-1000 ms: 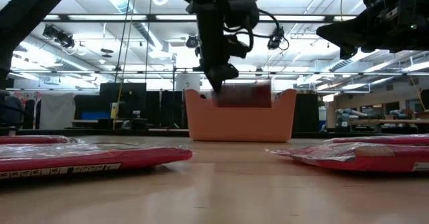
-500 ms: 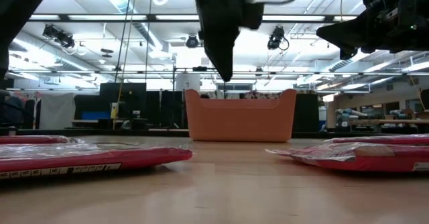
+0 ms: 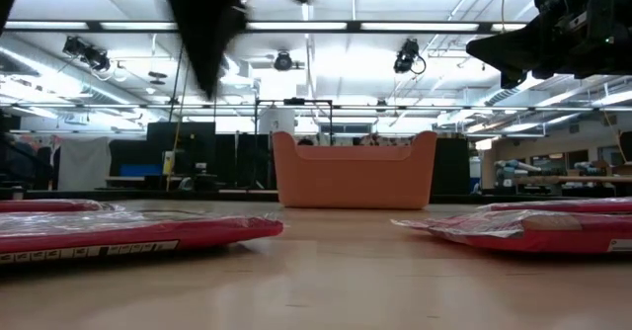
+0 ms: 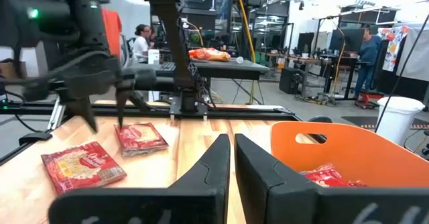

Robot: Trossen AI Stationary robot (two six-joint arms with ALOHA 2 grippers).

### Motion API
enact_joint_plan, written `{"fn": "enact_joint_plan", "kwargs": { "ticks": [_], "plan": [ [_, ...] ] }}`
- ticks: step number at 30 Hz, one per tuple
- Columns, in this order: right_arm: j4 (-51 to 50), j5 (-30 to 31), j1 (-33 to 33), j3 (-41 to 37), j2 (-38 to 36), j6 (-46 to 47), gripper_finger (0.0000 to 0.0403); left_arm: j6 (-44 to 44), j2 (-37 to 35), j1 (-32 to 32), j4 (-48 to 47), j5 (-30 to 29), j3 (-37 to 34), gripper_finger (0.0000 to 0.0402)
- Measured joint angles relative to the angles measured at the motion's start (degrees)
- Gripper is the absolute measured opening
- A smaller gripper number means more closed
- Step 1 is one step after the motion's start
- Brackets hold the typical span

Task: Sort popcorn bags into baskets
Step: Put the red popcorn bag into the orange bin

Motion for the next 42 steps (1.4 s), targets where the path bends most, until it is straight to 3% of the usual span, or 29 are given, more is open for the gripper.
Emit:
{"fn": "enact_joint_plan", "kwargs": {
  "ticks": [3, 6, 11, 17, 24, 31, 36, 42],
  "plan": [
    [0.0, 0.0, 0.0, 0.0, 0.0, 0.0, 0.0027, -11.7, 0.6, -4.0, -8.7, -0.9, -0.1, 0.0187],
    [0.0, -0.2, 0.0, 0.0, 0.0, 0.4, 0.0027, -19.6, 0.3, -7.7, -10.1, -0.5, -3.2, 0.0187],
    [0.2, -0.5, 0.0, 0.0, -0.1, 1.5, 0.0027, -20.9, -0.2, -13.2, -8.9, 0.2, -12.3, 0.0185],
    [0.3, -1.0, 0.0, 0.0, 0.0, 0.9, 0.0027, -26.4, -6.1, -21.4, 1.6, -0.5, -21.8, 0.0166],
    [0.2, -1.0, 0.0, 0.0, 0.0, 0.7, 0.0027, -37.4, -9.9, -28.9, 3.2, -11.3, -26.0, 0.0159],
    [0.3, -1.0, 0.0, 0.0, 0.0, 0.6, 0.0027, -36.0, -5.0, -26.4, 6.0, -12.4, -26.6, 0.0183],
    [0.2, -1.0, 0.0, 0.0, 0.1, 0.6, 0.0027, -31.5, -1.4, -23.2, 6.6, -8.2, -26.6, 0.0189],
    [0.2, -1.0, 0.0, 0.0, 0.1, 0.6, 0.0027, -31.9, 1.1, -22.7, 5.0, -7.5, -26.6, 0.0190]
  ]
}}
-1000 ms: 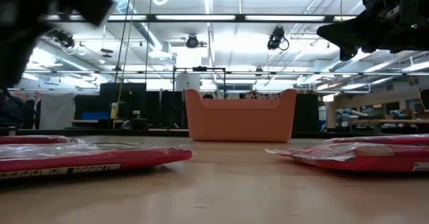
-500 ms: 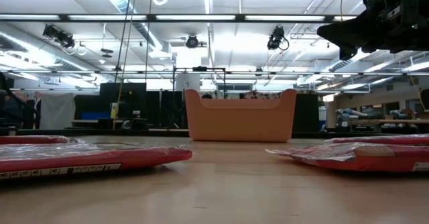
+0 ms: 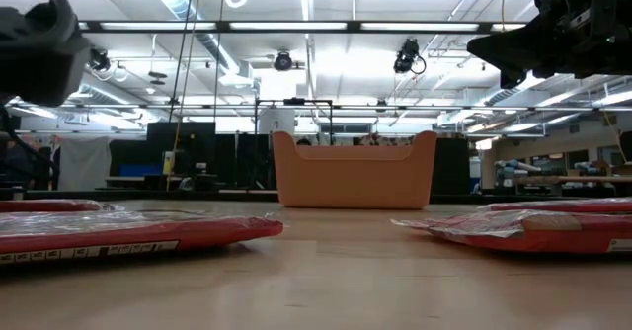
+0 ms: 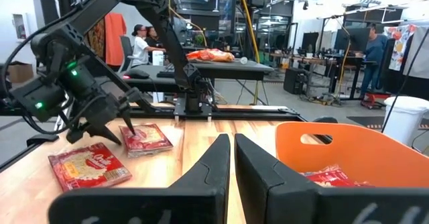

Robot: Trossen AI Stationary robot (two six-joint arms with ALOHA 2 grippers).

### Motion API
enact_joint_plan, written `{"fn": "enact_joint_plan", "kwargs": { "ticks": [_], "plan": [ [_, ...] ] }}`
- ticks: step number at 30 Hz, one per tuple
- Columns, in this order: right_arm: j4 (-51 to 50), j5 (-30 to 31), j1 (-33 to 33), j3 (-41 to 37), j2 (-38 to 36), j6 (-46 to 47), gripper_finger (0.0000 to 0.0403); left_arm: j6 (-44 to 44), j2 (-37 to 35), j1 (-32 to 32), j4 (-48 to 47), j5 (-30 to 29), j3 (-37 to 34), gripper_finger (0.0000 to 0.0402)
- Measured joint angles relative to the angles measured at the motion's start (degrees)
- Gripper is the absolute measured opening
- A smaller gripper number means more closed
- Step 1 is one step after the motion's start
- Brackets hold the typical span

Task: Sort popcorn bags into baskets
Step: Put the red popcorn bag into the orange bin

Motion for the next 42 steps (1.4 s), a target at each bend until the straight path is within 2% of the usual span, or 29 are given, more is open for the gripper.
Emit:
{"fn": "enact_joint_plan", "kwargs": {
  "ticks": [7, 11, 16, 19, 24, 32, 36, 39, 42],
  "plan": [
    [0.0, 0.0, 0.0, 0.0, 0.0, 0.0, 0.0027, 0.0, 3.1, -1.0, -3.3, 2.3, 0.2, 0.0164],
    [0.1, 0.0, 0.0, 0.0, 0.0, 0.0, 0.0027, 1.1, 3.7, -1.3, -3.9, 2.6, 0.1, 0.0116],
    [0.2, 0.0, 0.0, 0.0, 0.0, 0.0, 0.0027, 2.9, 3.3, -0.6, -4.4, 3.4, 0.0, 0.0024],
    [0.2, 0.0, 0.0, 0.0, 0.0, 0.0, 0.0027, 6.8, 2.1, 0.6, -7.2, 2.4, 0.8, 0.0019],
    [0.2, 0.0, 0.0, 0.0, 0.0, 0.0, 0.0027, 17.7, -2.7, 4.0, -10.3, -5.4, 5.7, 0.0019],
    [0.6, 0.0, 0.0, 0.0, 0.0, 0.0, 0.0027, 27.4, -6.8, 14.6, -12.8, -22.5, 16.0, 0.0019],
    [0.6, 0.0, 0.0, 0.0, 0.0, 0.0, 0.0027, 36.0, -6.8, 21.3, -8.0, -30.9, 17.4, 0.0019],
    [0.6, 0.0, 0.0, 0.0, 0.0, -0.1, 0.0027, 45.6, -6.8, 26.1, -3.0, -33.7, 17.3, 0.0019],
    [0.6, 0.0, 0.0, 0.0, 0.0, -0.7, 0.0027, 56.7, -6.8, 30.1, 6.7, -35.2, 17.3, 0.0019]
  ]
}}
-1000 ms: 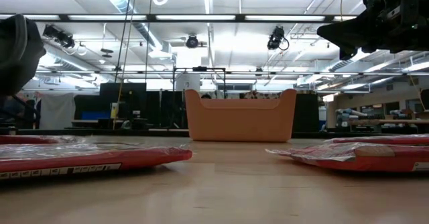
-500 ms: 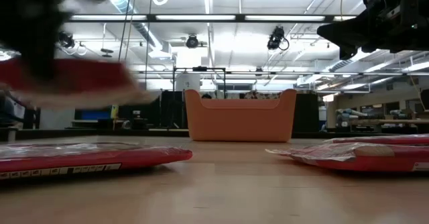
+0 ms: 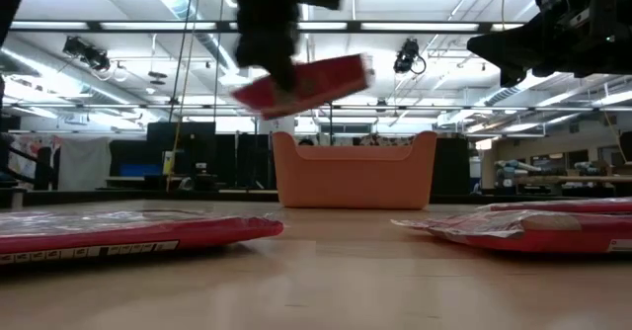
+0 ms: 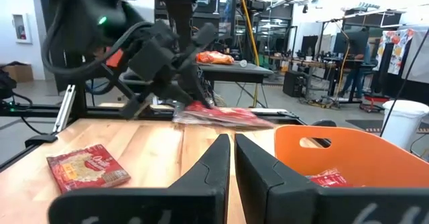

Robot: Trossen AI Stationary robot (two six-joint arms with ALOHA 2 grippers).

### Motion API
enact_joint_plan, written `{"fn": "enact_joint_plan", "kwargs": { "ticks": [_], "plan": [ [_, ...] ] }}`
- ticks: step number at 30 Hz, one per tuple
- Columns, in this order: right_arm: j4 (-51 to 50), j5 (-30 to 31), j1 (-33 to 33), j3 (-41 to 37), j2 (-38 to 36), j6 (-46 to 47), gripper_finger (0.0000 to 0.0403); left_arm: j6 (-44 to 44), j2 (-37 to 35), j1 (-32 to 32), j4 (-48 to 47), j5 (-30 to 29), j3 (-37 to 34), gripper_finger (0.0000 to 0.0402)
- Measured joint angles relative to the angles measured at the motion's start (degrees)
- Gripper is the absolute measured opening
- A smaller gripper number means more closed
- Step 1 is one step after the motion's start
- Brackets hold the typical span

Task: Sort popcorn bags into baskets
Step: Put the red popcorn bag into the orange bin

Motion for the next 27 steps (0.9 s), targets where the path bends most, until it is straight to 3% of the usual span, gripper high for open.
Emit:
{"fn": "enact_joint_plan", "kwargs": {
  "ticks": [5, 13, 17, 22, 27],
  "plan": [
    [-0.1, 0.0, 0.0, 0.0, 0.0, -0.3, 0.0027, 16.6, 0.0, 5.8, 11.5, -0.8, 0.0, 0.0019],
    [-0.3, 0.0, 0.0, 0.0, 0.0, -0.4, 0.0027, 32.1, 1.7, 14.4, 23.9, -1.9, 0.0, 0.0019],
    [-0.4, 0.0, 0.0, 0.0, 0.0, -0.4, 0.0027, 33.2, 3.7, 18.6, 26.6, 1.5, 0.0, 0.0026],
    [-1.0, 0.0, 0.0, 0.0, 0.0, -0.4, 0.0027, 29.6, 7.3, 22.7, 26.0, 1.7, 0.0, 0.0056],
    [-1.0, 0.0, 0.0, 0.0, 0.0, -0.7, 0.0027, 28.7, 8.0, 21.0, 26.6, 1.8, 0.0, 0.0114]
  ]
}}
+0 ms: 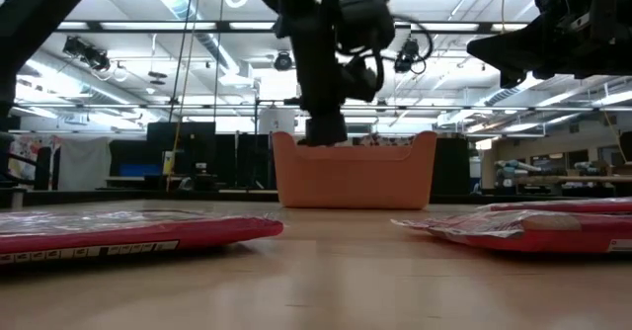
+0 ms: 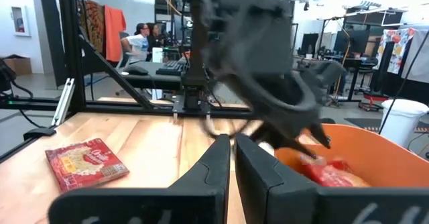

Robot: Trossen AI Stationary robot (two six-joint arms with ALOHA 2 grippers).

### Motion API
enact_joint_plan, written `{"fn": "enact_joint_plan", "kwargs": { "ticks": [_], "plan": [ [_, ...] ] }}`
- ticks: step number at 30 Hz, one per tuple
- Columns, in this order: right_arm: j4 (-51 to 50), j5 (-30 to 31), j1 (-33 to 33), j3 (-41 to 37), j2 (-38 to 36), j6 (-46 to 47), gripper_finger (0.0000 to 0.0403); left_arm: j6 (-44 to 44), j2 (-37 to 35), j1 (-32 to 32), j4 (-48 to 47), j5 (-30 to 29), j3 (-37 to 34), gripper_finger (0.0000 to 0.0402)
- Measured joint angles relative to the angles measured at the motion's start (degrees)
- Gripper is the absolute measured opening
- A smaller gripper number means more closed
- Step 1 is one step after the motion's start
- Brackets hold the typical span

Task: Sort popcorn bags into baskets
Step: Put the red popcorn bag into the orange bin

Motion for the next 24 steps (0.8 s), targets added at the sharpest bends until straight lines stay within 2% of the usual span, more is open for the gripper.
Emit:
{"fn": "enact_joint_plan", "kwargs": {
  "ticks": [2, 4, 6, 11, 13, 18, 24],
  "plan": [
    [0.0, 0.0, 0.0, 0.0, 0.0, 0.0, 0.0027, -0.3, -0.4, -2.3, -1.1, 0.9, 0.2, 0.0138],
    [0.0, 0.0, 0.0, 0.0, 0.0, -0.1, 0.0027, -1.2, -0.7, -5.0, -1.9, 5.4, 1.8, 0.0158],
    [0.0, 0.0, 0.0, 0.0, 0.0, 0.1, 0.0027, -3.3, -1.7, -7.9, -4.4, 15.5, 3.5, 0.0169],
    [-0.1, -0.3, 0.0, 0.0, 0.0, 0.8, 0.0027, -17.3, -1.9, -14.3, -6.3, 49.7, 4.6, 0.0169],
    [-0.1, -0.4, 0.0, 0.0, 0.0, 0.9, 0.0027, -24.2, -1.7, -16.8, -7.5, 56.6, 4.7, 0.0165],
    [0.0, -0.5, 0.0, 0.0, 0.0, 1.3, 0.0027, -35.2, 0.2, -24.0, -14.7, 59.7, 4.6, 0.0154],
    [0.1, -1.0, 0.0, 0.0, 0.2, 1.4, 0.0027, -40.9, 1.1, -30.5, -16.8, 60.2, 0.3, 0.0142]
  ]
}}
